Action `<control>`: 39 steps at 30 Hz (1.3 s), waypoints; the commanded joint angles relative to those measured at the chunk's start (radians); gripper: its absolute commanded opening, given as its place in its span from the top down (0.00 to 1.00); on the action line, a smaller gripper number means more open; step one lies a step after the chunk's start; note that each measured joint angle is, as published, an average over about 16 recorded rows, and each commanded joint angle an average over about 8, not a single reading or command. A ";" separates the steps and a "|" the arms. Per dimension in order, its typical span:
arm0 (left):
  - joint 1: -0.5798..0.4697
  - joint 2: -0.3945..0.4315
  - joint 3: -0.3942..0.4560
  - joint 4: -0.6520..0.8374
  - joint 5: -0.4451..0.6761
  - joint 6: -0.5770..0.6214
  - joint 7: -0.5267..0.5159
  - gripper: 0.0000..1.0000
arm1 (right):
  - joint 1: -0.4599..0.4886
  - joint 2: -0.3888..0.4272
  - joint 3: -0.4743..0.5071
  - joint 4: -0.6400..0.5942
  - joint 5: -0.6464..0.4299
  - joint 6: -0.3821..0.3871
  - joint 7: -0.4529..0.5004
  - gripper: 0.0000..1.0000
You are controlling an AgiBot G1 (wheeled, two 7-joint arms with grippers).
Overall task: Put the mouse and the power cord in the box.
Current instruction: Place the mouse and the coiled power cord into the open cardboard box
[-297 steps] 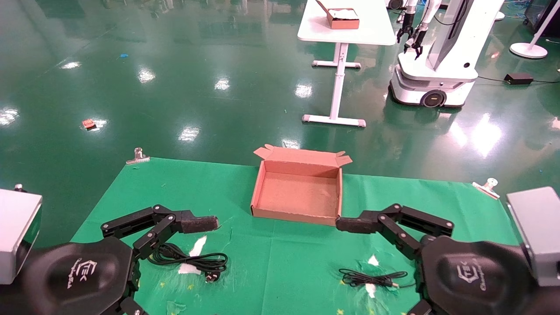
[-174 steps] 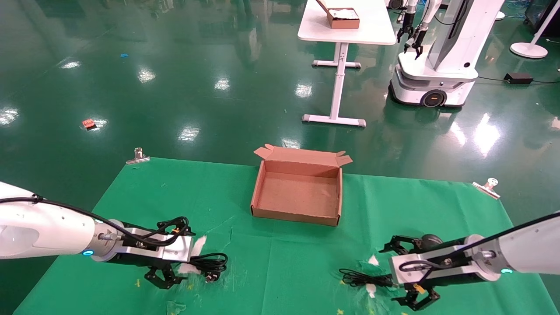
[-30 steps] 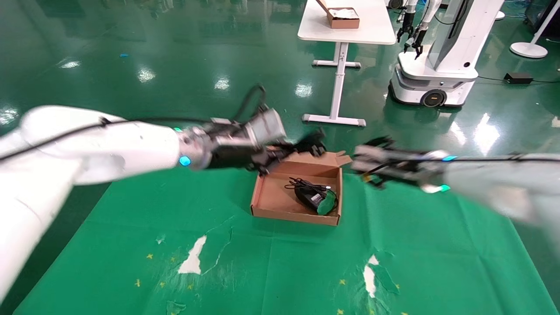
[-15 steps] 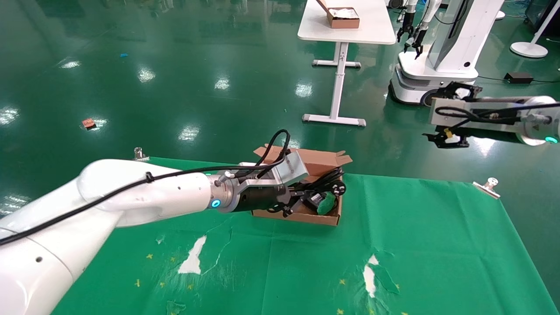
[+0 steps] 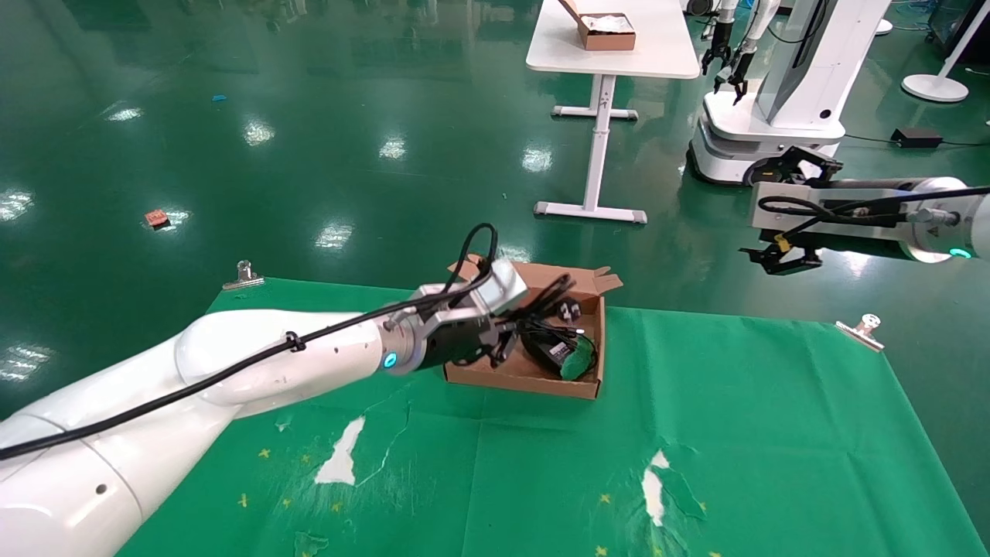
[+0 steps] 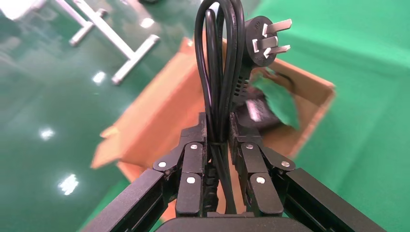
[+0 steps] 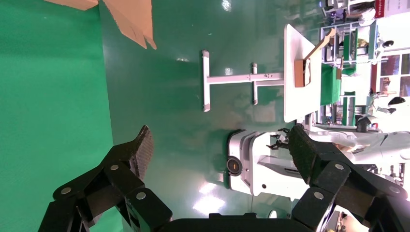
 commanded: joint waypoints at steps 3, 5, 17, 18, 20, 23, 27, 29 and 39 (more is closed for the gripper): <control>-0.003 0.000 0.035 -0.009 -0.009 -0.039 -0.029 0.06 | 0.002 0.001 0.000 -0.002 0.000 -0.001 -0.002 0.00; -0.005 0.001 0.042 -0.012 -0.011 -0.048 -0.033 0.00 | 0.003 0.002 0.000 -0.003 -0.001 -0.001 -0.002 0.00; 0.001 -0.007 0.016 -0.011 -0.012 -0.020 -0.025 0.00 | -0.008 0.004 0.005 0.010 0.007 -0.007 0.008 0.00; 0.005 -0.011 0.009 -0.015 -0.015 -0.014 -0.025 0.00 | -0.013 0.007 0.008 0.017 0.011 -0.011 0.014 0.00; 0.015 -0.025 -0.007 -0.030 -0.026 0.004 -0.024 0.00 | -0.028 0.016 0.016 0.040 0.023 -0.023 0.033 0.00; 0.038 -0.056 -0.045 -0.060 -0.048 0.044 -0.023 0.00 | -0.062 0.035 0.035 0.091 0.051 -0.050 0.076 0.00; 0.076 -0.107 -0.108 -0.110 -0.085 0.110 -0.021 0.00 | -0.118 0.066 0.065 0.175 0.096 -0.095 0.146 0.00; 0.095 -0.132 -0.139 -0.136 -0.104 0.143 -0.020 0.00 | -0.146 0.082 0.081 0.217 0.119 -0.117 0.182 0.00; 0.191 -0.260 -0.297 -0.263 -0.197 0.310 -0.015 0.00 | -0.288 0.162 0.158 0.430 0.234 -0.230 0.360 0.00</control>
